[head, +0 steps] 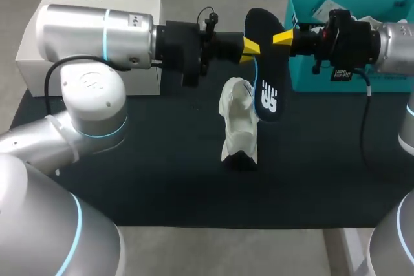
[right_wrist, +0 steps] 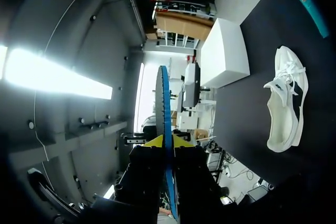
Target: Take the shoe out of the shoebox, open the shoe tongue, remove and reinsert the insole, then place the shoe into the shoebox
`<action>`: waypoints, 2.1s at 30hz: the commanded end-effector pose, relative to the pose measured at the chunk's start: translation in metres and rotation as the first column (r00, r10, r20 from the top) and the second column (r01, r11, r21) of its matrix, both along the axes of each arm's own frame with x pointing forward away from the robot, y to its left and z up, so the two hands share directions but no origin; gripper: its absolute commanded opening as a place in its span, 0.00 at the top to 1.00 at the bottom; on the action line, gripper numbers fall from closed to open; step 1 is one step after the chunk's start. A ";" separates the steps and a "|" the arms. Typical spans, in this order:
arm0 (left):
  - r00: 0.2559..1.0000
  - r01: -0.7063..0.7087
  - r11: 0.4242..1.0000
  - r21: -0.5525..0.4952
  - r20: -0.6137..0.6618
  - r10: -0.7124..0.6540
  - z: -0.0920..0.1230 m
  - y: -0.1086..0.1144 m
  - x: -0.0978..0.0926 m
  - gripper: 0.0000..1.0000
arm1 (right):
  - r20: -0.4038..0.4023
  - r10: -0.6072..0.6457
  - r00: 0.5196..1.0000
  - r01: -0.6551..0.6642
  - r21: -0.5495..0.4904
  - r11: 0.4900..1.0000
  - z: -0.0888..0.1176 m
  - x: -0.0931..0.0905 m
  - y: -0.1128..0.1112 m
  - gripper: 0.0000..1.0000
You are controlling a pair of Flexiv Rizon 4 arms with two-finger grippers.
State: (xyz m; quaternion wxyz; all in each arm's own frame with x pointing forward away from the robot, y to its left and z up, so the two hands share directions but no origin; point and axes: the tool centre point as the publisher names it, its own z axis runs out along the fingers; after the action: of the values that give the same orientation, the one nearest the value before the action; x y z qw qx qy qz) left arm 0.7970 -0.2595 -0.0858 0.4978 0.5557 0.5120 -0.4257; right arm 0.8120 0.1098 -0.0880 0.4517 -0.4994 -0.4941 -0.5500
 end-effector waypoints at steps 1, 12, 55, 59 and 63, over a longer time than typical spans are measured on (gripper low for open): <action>1.000 -0.001 1.000 0.009 -0.002 0.001 -0.001 -0.007 -0.003 1.00 | 0.001 -0.005 1.000 0.005 0.001 1.000 0.000 -0.003 0.003 1.00; 0.998 -0.047 0.999 0.010 0.030 0.047 0.000 -0.008 0.002 0.00 | 0.004 -0.010 1.000 0.010 0.000 1.000 0.002 -0.004 0.005 1.00; 0.972 -0.150 0.988 -0.035 -0.188 0.141 -0.015 0.009 -0.014 1.00 | -0.046 -0.133 0.990 0.119 -0.225 0.967 0.024 -0.058 -0.055 0.00; 0.973 -0.133 0.990 -0.056 -0.195 0.119 -0.008 0.004 -0.016 1.00 | -0.014 -0.059 0.998 0.052 -0.298 0.953 0.024 -0.067 -0.066 0.00; 0.973 -0.123 0.990 -0.062 -0.201 0.108 -0.003 0.004 -0.015 1.00 | -0.057 0.023 0.998 -0.042 -0.346 0.937 0.016 -0.078 -0.082 0.00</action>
State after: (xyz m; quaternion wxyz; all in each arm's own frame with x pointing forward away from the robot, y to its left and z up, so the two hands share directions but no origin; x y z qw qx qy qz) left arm 0.7796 -0.2533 -0.0899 0.4887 0.4598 0.5758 -0.4672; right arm 0.7349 0.0524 -0.0755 0.3737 -0.5739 -0.5554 -0.4717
